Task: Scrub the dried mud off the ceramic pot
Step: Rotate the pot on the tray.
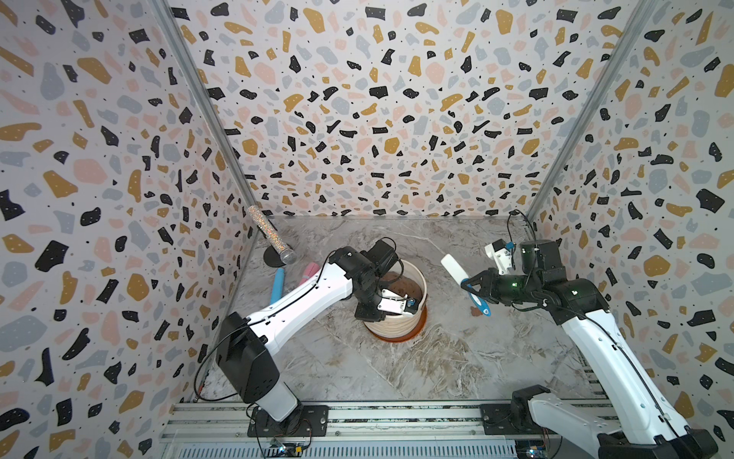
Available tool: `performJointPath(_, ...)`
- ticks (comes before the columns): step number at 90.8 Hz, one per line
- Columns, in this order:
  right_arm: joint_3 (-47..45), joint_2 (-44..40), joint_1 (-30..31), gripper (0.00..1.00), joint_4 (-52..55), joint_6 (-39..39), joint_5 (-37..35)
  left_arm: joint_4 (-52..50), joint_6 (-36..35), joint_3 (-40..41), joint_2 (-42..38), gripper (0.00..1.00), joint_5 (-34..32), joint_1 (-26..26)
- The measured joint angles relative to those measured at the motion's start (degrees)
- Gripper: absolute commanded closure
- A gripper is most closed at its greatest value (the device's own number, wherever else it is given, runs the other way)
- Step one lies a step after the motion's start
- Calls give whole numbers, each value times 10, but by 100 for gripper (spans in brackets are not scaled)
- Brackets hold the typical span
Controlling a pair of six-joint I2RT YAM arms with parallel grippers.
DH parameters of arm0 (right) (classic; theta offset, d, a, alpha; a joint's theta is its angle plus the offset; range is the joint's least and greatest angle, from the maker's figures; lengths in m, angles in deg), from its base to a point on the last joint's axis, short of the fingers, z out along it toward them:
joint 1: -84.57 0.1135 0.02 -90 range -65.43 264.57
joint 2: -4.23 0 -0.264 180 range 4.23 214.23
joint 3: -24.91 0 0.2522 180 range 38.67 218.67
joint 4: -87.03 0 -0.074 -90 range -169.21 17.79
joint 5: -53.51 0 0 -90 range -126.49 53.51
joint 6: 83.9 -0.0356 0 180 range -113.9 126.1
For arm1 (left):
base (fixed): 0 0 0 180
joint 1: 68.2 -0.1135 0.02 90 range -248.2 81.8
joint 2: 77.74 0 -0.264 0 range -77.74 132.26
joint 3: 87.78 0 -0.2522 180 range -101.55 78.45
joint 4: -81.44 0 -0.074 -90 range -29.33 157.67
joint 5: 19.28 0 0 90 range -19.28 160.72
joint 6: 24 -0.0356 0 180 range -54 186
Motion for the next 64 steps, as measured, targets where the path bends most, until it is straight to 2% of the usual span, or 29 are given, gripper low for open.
performJointPath(6, -44, -18, 0, 100, -45, -66, 2, 6, 11, 4, -4, 85, 1, 0)
performJointPath(18, -202, -79, 0, 100, -232, -271, 16, 31, 37, 28, -24, 87, 9, 0)
performJointPath(28, -270, -90, 0, 100, -323, -363, 28, 59, 52, 54, -45, 87, 12, -1)
performJointPath(41, -265, -75, 0, 100, -358, -379, 60, 73, 59, 64, -53, 100, 17, 2)
performJointPath(64, -189, -32, 0, 100, -315, -324, 98, 85, 123, 63, -52, 100, -7, 40)
